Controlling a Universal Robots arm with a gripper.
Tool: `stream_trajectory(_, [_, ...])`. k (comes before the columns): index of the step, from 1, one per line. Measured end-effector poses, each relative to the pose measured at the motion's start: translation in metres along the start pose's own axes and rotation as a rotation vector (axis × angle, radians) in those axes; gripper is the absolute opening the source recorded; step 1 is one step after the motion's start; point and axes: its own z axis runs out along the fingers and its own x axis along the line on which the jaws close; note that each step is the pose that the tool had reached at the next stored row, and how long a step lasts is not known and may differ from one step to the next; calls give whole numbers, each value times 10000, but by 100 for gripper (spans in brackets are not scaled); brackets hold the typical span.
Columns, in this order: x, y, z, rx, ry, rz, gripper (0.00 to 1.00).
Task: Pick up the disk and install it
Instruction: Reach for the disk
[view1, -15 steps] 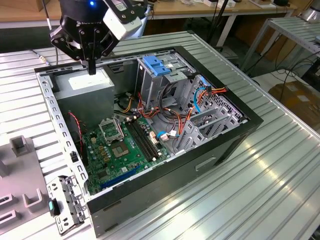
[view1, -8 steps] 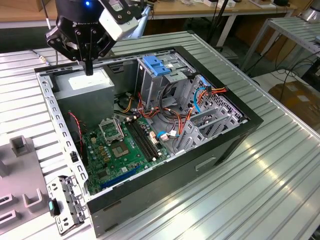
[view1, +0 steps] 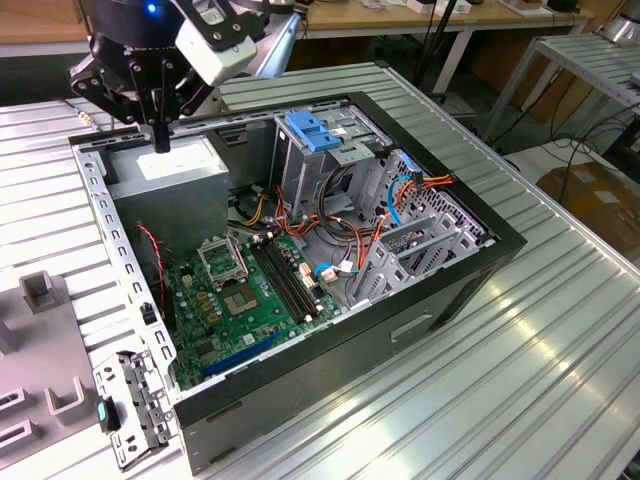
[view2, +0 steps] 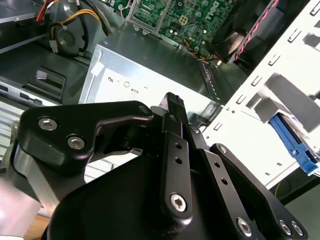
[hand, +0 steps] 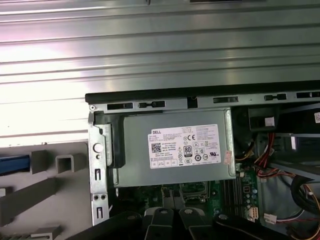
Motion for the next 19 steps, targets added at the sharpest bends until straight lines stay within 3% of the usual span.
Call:
stream_trajectory(2, [60,-5,-1,-8,2,2,11])
stream_trajectory(19, [340,-26,-1,-22,7,3,11])
